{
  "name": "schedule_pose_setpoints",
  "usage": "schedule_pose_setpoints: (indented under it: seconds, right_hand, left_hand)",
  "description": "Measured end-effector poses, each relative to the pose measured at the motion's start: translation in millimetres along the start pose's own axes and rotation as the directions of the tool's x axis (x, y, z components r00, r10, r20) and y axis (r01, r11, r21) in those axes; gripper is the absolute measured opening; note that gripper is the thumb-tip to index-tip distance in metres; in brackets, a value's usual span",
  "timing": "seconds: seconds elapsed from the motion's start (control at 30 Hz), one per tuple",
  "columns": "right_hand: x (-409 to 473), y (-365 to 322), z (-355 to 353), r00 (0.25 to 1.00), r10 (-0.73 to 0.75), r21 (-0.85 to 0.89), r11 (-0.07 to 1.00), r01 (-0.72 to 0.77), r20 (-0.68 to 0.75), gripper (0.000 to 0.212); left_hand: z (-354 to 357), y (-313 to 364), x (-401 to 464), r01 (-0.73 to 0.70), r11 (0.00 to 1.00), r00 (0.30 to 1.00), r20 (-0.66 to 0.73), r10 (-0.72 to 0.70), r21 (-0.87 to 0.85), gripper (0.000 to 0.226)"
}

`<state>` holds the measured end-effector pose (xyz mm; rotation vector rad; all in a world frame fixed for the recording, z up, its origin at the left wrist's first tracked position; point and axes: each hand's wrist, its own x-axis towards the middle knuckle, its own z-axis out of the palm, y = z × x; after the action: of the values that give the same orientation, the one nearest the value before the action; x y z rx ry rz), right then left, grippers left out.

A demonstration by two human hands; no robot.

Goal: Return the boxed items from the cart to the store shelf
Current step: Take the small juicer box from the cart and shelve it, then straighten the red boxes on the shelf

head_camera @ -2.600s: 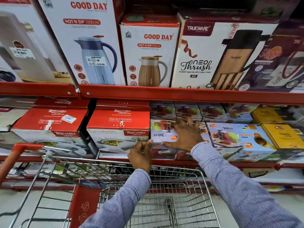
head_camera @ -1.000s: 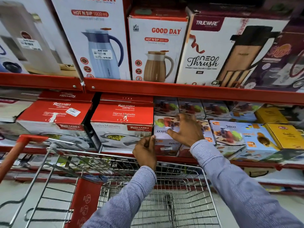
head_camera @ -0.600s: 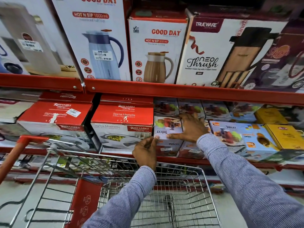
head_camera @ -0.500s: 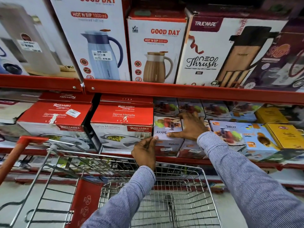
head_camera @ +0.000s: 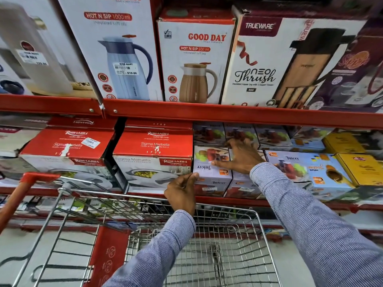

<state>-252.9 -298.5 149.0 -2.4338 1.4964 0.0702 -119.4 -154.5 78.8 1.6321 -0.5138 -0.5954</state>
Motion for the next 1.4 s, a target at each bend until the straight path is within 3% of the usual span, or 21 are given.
schedule_pose_setpoints:
  seconds: [0.2, 0.4, 0.53, 0.6, 0.67, 0.73, 0.8, 0.97, 1.07, 1.17, 1.4]
  right_hand:
    - [-1, -7, -4, 1.0, 0.002, -0.007, 1.0, -0.002, -0.003, 0.099]
    - [0, -6, 0, 1.0, -0.009, -0.131, 0.991, 0.009, 0.004, 0.104]
    - [-1, -12, 6, 0.997, 0.028, -0.144, 0.989, -0.038, -0.07, 0.103]
    - [-11, -24, 9, 0.986, 0.027, -0.035, 0.999, -0.034, -0.165, 0.087]
    - [-24, -43, 15, 0.959, 0.051, 0.246, 0.969, 0.02, -0.277, 0.068]
    - [-40, -66, 24, 0.941, 0.133, 0.553, 0.83, 0.066, -0.312, 0.055]
    - [-52, -89, 36, 0.947, 0.184, 0.695, 0.717, 0.054, -0.264, 0.053]
    - [-61, -121, 58, 0.979, 0.179, 0.772, 0.635, -0.041, -0.096, 0.068]
    - [-62, -127, 62, 0.981, 0.178, 0.802, 0.596, -0.043, -0.08, 0.058]
    - [-68, -134, 54, 0.982, 0.174, 0.852, 0.524, -0.026, -0.077, 0.041]
    - [-78, -138, 54, 0.976, 0.21, 0.872, 0.486, -0.052, -0.059, 0.051]
  left_hand:
    - [-2, 0, -2, -0.016, 0.999, 1.0, 0.0, 0.016, 0.03, 0.013]
    - [-5, 0, 0, -0.007, 0.998, 1.0, 0.009, 0.007, 0.062, 0.017]
    - [-18, 1, 2, -0.008, 0.998, 1.0, 0.026, 0.007, 0.062, 0.017]
    - [-37, 5, 6, -0.042, 0.997, 0.999, -0.006, 0.042, 0.059, 0.016]
    - [-64, 11, 13, -0.089, 0.995, 0.99, -0.103, 0.092, 0.036, 0.014]
    - [-93, 14, 28, -0.124, 0.991, 0.966, -0.223, 0.132, 0.047, 0.016]
    - [-119, 15, 47, -0.123, 0.988, 0.95, -0.277, 0.146, 0.098, 0.022]
    - [-147, 13, 72, -0.075, 0.954, 0.985, -0.129, 0.117, 0.291, 0.045]
    - [-152, 7, 76, -0.129, 0.891, 0.99, 0.009, 0.139, 0.435, 0.064]
    - [-158, 8, 79, -0.122, 0.89, 0.992, 0.077, 0.098, 0.438, 0.066]
    - [-168, 14, 77, -0.118, 0.898, 0.99, 0.12, 0.073, 0.423, 0.063]
